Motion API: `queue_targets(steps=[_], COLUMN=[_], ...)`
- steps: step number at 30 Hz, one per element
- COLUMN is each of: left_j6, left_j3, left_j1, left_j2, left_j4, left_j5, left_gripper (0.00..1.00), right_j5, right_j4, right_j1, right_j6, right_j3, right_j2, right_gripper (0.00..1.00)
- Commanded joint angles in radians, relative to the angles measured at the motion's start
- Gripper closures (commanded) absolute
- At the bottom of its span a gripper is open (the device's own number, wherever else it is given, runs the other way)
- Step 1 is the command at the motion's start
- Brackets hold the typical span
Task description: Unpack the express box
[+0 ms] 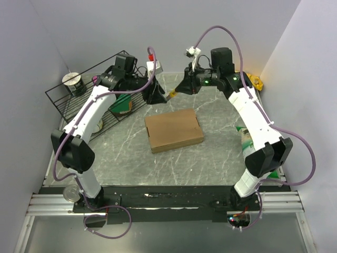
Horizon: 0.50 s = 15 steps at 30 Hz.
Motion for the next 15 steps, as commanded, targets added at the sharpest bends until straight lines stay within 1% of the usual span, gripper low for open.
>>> queue_targets(steps=[1,2,3,4,5,6,7,8,9,10,11,12,15], left_j6=[0.091,0.106,0.118,0.147,0.164,0.181,0.238,0.278,0.337,0.358,0.375,0.410,0.430], left_j3=[-0.107,-0.135,-0.185,-0.210,-0.233,-0.280,-0.306,-0.334,-0.400,-0.437,-0.474,-0.536,-0.606], left_j1=[0.001,0.001,0.001,0.001,0.001,0.001,0.001,0.001,0.001,0.001,0.001,0.001,-0.005], left_j2=[-0.109,-0.118,-0.126,-0.135,-0.140,-0.146,-0.157,-0.164,-0.175,-0.195,-0.204,-0.211,-0.208], left_j4=[0.024,0.028,0.031,0.020,0.015,0.006,-0.030,-0.047,-0.060,-0.058,-0.051,-0.049,-0.037], left_j5=[-0.135,-0.161,-0.221,-0.250,-0.285,-0.313,-0.359,-0.379,-0.399,-0.440,-0.450,-0.461,-0.465], left_gripper=[0.39,0.38,0.38,0.38,0.39,0.42,0.44,0.48,0.56,0.61,0.65,0.71,0.78], right_j5=[0.222,0.208,0.198,0.202,0.239,0.262,0.295,0.388,0.429,0.478,0.521,0.574,0.619], right_j4=[0.098,0.112,0.121,0.121,0.110,0.101,0.091,0.074,0.074,0.078,0.086,0.096,0.084], right_j1=[-0.083,-0.109,-0.133,-0.152,-0.178,-0.187,-0.190,-0.196,-0.198,-0.200,-0.200,-0.198,-0.200], right_j6=[0.195,0.302,0.341,0.370,0.395,0.390,0.377,0.357,0.355,0.350,0.352,0.355,0.330], right_j3=[-0.100,-0.131,-0.161,-0.206,-0.226,-0.244,-0.270,-0.284,-0.299,-0.336,-0.355,-0.369,-0.389], right_j2=[-0.113,-0.123,-0.133,-0.146,-0.156,-0.165,-0.188,-0.202,-0.219,-0.249,-0.263,-0.271,-0.282], right_gripper=[1.00,1.00,1.00,1.00,1.00,1.00,1.00,1.00,1.00,1.00,1.00,1.00,1.00])
